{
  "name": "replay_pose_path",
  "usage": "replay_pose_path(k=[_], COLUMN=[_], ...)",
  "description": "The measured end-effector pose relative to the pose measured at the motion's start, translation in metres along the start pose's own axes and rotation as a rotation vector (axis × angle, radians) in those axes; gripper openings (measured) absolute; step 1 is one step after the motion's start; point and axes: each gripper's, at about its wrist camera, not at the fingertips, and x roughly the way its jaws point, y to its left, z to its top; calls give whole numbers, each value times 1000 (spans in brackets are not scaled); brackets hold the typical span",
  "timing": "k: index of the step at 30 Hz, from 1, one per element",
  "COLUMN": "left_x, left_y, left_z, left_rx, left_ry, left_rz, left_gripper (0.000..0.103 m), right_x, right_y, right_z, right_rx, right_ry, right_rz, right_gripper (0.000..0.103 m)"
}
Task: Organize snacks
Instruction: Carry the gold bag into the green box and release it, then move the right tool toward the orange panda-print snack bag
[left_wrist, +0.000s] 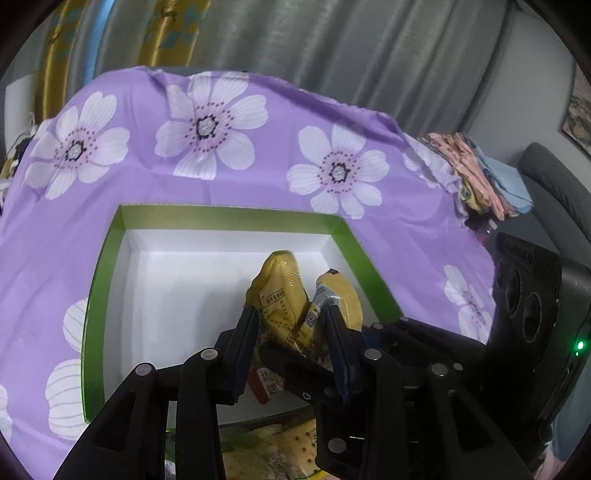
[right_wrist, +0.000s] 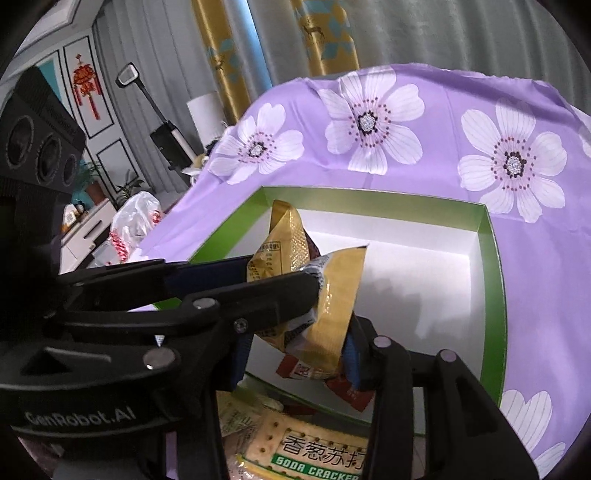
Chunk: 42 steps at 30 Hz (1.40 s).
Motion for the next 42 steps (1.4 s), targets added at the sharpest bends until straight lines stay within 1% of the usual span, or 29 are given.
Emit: replay_pose_path(k=[1,2,3,4,5,6,9,12,13,16,20,23,27,31,42], left_x=[0,-2,-5,-9,-13,-19,-35,-50,-55,-73,-95,-106,-124,-138,-166], left_y=[0,0,-1,-1,-2,-4,-9,-14,-15,-20,-27,-33,-42,-52,-76], left_z=[0,-1,-2,-3,-4,-6,-9,-13,-14,-19,-28,-32,-39,-43,-52], left_rx=[1,5,10,16,22,32,68,90,93,94,106,108,114,129,162], left_ry=[2,0,-4,-11,-21,-35,-67,-92,-100,-126,-164,-177,-210,-230,-274], left_rz=[16,36,57,67,79,105,196,273,288,323,364,377,393,399,404], left_gripper=[42,49,61,67,77,79,80,80,80,86,86,86,88,93,94], right_x=[0,-1,-2,-5,-8,-11,-25,-43,-51,-72,-95,-110,-133,-150,-185], right_y=[0,0,-1,-1,-1,-2,3,12,16,24,30,33,38,45,70], right_z=[0,0,0,0,0,0,-2,-9,-12,-22,-34,-40,-45,-48,-53], right_rx=[-1,-1,-3,-5,-2,1,-18,-49,-60,-55,-41,-24,-9,-13,-58], right_ry=[1,-2,-8,-15,-21,-25,-36,-53,-62,-86,-93,-97,-136,-159,-217], right_rz=[-6,-12,-30,-42,-46,-51,-93,-140,-150,-150,-141,-149,-161,-159,-142], right_gripper=[49,50,51,54,55,58,62,70,73,79,82,83,90,91,91])
